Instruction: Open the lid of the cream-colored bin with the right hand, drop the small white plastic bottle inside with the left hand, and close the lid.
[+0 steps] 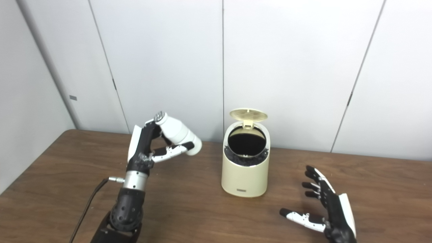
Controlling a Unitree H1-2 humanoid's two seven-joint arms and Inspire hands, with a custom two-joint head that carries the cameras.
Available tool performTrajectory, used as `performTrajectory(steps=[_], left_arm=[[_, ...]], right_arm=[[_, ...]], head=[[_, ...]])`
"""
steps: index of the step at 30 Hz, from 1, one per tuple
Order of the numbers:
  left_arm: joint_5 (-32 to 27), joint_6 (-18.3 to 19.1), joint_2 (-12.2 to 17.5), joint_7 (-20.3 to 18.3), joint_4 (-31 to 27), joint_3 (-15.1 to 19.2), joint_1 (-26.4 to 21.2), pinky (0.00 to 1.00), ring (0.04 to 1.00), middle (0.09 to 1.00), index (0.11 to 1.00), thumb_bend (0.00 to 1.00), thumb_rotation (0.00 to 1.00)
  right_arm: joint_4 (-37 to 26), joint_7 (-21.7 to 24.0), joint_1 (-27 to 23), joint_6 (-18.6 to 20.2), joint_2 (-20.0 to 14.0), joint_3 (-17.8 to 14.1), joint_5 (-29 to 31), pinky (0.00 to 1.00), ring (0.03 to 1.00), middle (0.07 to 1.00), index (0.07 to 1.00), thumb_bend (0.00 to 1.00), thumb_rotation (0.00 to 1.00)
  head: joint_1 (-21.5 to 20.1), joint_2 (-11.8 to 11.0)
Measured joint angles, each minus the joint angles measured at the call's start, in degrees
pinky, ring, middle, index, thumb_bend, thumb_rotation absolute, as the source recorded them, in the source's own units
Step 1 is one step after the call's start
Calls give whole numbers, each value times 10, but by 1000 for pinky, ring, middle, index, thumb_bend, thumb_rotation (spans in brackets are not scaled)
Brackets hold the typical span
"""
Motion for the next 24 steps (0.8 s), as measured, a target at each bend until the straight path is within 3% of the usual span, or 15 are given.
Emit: performTrajectory(steps=[9, 17, 24], left_arm=[[23, 25, 1, -22, -41, -13, -30, 316, 413, 470, 521, 503, 0], [30, 32, -3, -37, -41, -26, -68, 316, 417, 474, 516, 504, 0], [44, -8, -7, -33, 4, -43, -76, 313, 414, 471, 520, 503, 0]], right_arm=[[17, -13, -4, -13, 5, 3, -7, 693, 767, 865, 857, 799, 174], [19, -18, -7, -15, 15, 5, -10, 694, 771, 863, 858, 801, 197], [17, -29, -7, -15, 22, 5, -18, 696, 767, 862, 854, 797, 176]], head=[[-18, -5], [-34, -6], [-43, -7]])
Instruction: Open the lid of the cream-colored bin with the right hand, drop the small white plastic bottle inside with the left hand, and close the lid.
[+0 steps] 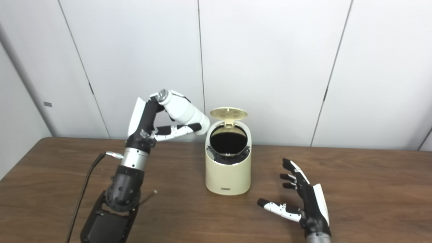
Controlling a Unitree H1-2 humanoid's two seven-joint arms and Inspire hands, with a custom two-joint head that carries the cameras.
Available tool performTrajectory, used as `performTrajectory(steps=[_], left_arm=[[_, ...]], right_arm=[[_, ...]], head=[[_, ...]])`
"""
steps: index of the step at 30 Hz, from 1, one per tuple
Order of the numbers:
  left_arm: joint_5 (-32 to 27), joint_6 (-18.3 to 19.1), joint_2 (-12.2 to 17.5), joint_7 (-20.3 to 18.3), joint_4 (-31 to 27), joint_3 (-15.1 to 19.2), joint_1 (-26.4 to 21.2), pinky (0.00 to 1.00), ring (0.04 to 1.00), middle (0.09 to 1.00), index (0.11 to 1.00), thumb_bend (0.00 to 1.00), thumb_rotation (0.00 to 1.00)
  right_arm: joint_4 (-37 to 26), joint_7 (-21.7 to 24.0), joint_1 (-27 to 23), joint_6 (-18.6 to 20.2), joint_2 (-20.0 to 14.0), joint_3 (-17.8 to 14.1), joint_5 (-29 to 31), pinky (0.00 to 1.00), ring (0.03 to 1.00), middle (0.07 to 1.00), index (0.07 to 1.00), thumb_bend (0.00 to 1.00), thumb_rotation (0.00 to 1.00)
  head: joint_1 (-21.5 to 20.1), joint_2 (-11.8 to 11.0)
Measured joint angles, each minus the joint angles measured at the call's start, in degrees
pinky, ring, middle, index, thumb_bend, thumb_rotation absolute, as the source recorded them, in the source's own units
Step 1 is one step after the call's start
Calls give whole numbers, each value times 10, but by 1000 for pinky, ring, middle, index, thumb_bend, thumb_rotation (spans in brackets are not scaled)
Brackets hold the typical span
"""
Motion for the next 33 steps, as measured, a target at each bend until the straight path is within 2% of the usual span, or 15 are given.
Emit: performTrajectory(steps=[9, 14, 27, 33], left_arm=[[-1, -40, -13, 2, 44, -5, -8, 303, 403, 469, 527, 502, 0], [6, -65, -21, 18, 79, -9, -15, 309, 405, 471, 525, 502, 0], [25, -85, -33, 41, 121, -15, -19, 337, 410, 471, 523, 502, 0], [56, -95, -32, 78, 154, -35, -28, 346, 416, 469, 513, 504, 0]], right_arm=[[-1, -11, 0, -1, 5, 0, -2, 715, 777, 864, 857, 787, 161], [0, -13, -1, -9, 7, 0, 0, 717, 782, 862, 858, 794, 176], [-1, -15, -1, -14, 12, 0, -3, 710, 779, 860, 858, 798, 208], [-1, -19, -1, -14, 13, 1, -3, 705, 776, 859, 855, 796, 201]], head=[[-11, 4], [-15, 4], [-18, 6], [-20, 6]])
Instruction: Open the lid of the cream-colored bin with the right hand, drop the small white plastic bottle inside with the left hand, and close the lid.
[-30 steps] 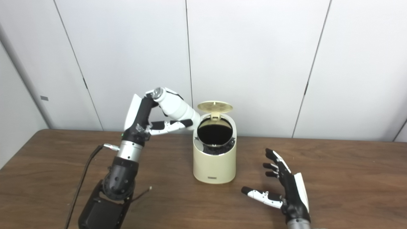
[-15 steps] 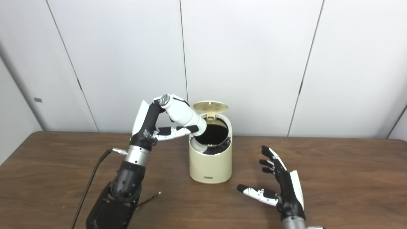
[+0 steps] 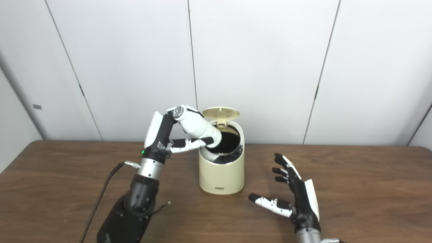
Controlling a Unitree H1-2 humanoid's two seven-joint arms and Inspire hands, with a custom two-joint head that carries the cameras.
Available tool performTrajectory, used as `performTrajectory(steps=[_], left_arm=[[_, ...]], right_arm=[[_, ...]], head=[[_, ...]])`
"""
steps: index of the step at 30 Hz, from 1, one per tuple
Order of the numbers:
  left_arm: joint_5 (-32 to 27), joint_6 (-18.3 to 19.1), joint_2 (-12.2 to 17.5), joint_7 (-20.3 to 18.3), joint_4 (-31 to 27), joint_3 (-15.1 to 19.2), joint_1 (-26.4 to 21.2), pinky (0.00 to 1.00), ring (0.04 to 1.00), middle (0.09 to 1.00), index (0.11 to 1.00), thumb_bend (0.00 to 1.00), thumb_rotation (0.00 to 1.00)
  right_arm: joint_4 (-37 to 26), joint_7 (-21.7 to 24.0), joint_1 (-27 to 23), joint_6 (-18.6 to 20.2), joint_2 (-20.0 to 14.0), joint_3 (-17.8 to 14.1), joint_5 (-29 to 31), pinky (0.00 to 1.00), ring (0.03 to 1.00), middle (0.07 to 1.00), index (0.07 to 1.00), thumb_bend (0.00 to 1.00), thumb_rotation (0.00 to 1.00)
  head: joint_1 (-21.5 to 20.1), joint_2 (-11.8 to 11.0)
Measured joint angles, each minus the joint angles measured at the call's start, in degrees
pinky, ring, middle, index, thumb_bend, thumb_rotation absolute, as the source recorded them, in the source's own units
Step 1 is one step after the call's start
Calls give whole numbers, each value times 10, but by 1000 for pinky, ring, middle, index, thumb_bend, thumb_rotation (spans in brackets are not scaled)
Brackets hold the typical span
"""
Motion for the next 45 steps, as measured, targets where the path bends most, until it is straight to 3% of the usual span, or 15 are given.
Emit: performTrajectory(steps=[16, 22, 29, 37, 45], left_arm=[[38, -11, 45, 197, 89, -130, -33, 362, 411, 465, 512, 503, 0], [72, -12, 54, 260, 114, -164, -45, 369, 417, 464, 505, 504, 0], [81, -13, 55, 259, 123, -166, -49, 370, 416, 468, 509, 504, 0], [86, -13, 52, 225, 122, -147, -49, 362, 408, 476, 523, 503, 0], [85, -6, 50, 163, 103, -121, -45, 422, 412, 482, 550, 500, 0]], right_arm=[[-9, -3, 0, 0, 4, 1, -1, 712, 776, 858, 854, 787, 204], [-20, -3, 0, 1, 5, 2, -1, 708, 774, 858, 853, 786, 206], [-21, -3, 0, 1, 5, 3, -1, 707, 769, 858, 851, 778, 216], [-21, -3, 0, 1, 5, 6, -2, 699, 768, 855, 845, 762, 206], [-21, -3, 0, 1, 6, 9, -4, 682, 758, 853, 835, 752, 185]], head=[[-2, 2], [-2, 3], [-1, 5], [1, 6], [1, 6]])
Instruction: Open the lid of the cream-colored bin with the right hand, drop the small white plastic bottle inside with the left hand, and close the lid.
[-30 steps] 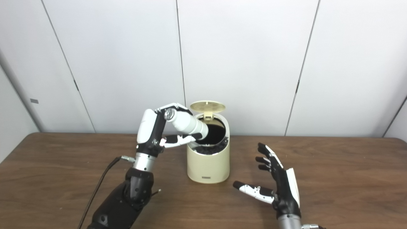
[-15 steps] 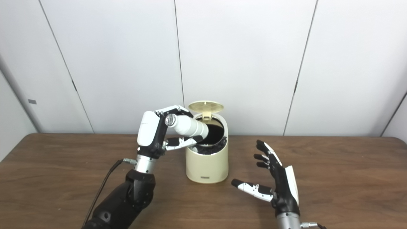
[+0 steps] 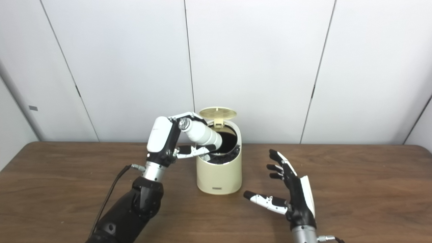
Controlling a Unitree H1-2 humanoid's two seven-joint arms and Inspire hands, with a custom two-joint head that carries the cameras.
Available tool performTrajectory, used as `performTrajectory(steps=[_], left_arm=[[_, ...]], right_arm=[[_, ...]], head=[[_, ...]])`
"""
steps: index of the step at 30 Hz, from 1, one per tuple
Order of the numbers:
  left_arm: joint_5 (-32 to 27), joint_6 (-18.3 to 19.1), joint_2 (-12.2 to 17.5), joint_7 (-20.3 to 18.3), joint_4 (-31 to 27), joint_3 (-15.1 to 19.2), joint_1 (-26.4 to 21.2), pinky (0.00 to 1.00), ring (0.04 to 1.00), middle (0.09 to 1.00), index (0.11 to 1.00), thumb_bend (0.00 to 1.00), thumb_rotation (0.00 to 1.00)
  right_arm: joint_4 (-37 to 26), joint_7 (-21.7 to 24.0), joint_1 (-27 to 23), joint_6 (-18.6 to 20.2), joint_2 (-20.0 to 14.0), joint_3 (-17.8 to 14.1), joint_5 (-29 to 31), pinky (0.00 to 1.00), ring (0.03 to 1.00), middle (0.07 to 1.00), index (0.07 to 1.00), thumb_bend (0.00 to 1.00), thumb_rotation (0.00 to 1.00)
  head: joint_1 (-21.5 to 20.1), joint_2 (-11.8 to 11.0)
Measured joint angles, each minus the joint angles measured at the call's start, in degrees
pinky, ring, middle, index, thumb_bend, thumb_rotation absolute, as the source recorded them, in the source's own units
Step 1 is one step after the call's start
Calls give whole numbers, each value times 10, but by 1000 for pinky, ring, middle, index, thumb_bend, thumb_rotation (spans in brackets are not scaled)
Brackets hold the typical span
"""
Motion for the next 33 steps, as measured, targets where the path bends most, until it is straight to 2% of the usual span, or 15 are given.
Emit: performTrajectory(steps=[5, 14, 23, 24, 26, 33], left_arm=[[-1, 1, -4, -28, -7, 11, 2, 423, 481, 464, 531, 520, 0], [-2, 1, -6, -57, -17, 27, 5, 432, 489, 464, 532, 521, 0], [-1, -1, -8, -60, -17, 35, 7, 425, 482, 463, 537, 519, 0], [-1, -1, -9, -61, -18, 35, 7, 433, 488, 519, 587, 732, 73], [0, 0, -9, -63, -21, 36, 9, 444, 496, 556, 622, 865, 135], [1, 5, -9, -65, -27, 42, 19, 450, 502, 574, 639, 918, 208]], right_arm=[[0, 0, 0, 0, 1, 1, 0, 683, 759, 851, 832, 749, 181], [0, -1, 0, 3, 1, 1, -5, 695, 758, 852, 837, 751, 174], [0, -2, 0, 3, 1, 1, -8, 685, 758, 853, 840, 750, 170], [0, -2, 0, 3, 1, 1, -8, 680, 756, 853, 840, 749, 167], [0, -2, 0, 4, 1, 1, -8, 675, 754, 851, 837, 751, 169], [0, -1, 0, 4, 1, 1, -8, 685, 757, 849, 836, 755, 174]], head=[[0, 0], [4, 2], [4, 2], [4, 3], [4, 4], [5, 4]])
